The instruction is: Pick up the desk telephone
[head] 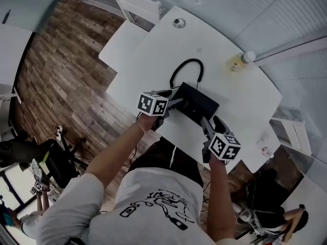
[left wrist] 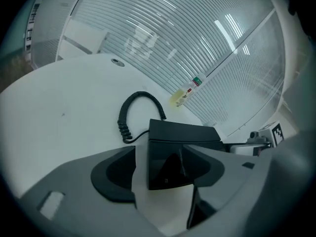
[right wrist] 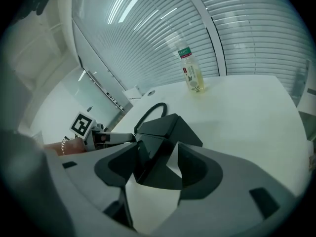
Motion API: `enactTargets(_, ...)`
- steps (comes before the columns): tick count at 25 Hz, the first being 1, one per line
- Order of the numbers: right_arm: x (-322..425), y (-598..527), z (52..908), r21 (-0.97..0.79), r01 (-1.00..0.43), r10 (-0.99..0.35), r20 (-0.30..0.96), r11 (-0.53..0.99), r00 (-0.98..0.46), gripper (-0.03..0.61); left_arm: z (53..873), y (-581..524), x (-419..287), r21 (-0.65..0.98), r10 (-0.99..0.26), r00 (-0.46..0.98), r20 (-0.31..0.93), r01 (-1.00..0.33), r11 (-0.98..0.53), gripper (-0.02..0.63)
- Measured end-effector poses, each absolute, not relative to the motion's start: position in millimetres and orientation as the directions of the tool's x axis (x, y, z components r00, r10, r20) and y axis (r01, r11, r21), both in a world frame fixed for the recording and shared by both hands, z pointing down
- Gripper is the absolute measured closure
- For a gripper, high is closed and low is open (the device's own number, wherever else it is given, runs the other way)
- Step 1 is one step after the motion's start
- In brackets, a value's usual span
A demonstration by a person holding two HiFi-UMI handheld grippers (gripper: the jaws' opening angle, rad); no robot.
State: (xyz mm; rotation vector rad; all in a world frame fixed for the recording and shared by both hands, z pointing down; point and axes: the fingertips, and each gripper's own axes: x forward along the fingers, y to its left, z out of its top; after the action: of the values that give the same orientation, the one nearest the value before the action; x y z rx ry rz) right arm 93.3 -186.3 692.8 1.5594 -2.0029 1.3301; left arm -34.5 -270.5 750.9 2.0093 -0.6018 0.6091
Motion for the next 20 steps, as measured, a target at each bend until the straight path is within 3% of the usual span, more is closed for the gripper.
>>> enactTargets(9,82.6,-188.2,712.6,-0.552,-0.834,-0.583,0.684,-0.019,-0.439,0.364,760.0,-266.4,-23.0,0.743,-0.088,0.830,0.551,-0.536,-0.400,0.371)
enactTargets(20,80.3,-180.9,683.6,-0.596,-0.803,-0.592,0.643,0.011,-0.485,0.373,732.1,-252.5,-29.0,0.732,-0.097,0.821,0.563,-0.549,-0.404,0.376)
